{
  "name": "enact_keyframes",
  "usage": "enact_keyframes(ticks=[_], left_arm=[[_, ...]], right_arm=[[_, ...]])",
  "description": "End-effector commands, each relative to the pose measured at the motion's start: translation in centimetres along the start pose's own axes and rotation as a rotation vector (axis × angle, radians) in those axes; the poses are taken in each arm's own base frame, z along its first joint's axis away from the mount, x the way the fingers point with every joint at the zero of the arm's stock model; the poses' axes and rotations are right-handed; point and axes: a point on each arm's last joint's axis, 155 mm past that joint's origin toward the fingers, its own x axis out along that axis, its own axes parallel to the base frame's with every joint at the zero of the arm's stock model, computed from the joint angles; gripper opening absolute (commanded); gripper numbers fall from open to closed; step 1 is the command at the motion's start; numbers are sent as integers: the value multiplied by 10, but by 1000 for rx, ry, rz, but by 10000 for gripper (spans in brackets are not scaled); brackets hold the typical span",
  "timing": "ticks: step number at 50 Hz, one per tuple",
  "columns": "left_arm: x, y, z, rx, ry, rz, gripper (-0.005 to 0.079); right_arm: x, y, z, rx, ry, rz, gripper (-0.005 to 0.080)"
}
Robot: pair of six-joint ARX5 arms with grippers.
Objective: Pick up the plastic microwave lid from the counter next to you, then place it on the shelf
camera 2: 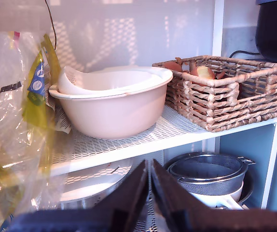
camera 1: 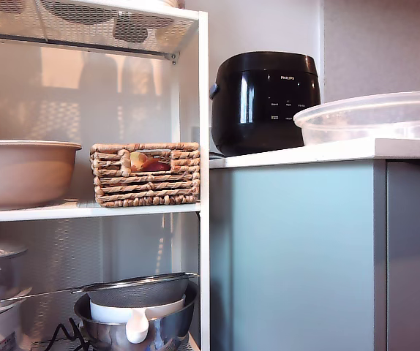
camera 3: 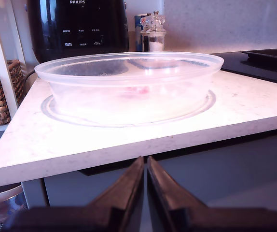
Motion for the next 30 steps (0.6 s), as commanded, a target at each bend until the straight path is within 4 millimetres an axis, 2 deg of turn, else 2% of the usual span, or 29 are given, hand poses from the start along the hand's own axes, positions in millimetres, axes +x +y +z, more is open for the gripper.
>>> enact_keyframes(ticks=[1, 16, 30], left_arm=[[-2, -42, 34, -215, -80, -240, -21], [-2, -42, 32, -228, -70, -240, -21], [-10, -60, 43, -285, -20, -339, -21]], right_arm=[[-11, 18, 40, 56, -40, 80, -13], [-11, 19, 44, 57, -53, 85, -13], [-24, 33, 76, 79, -92, 169, -13]])
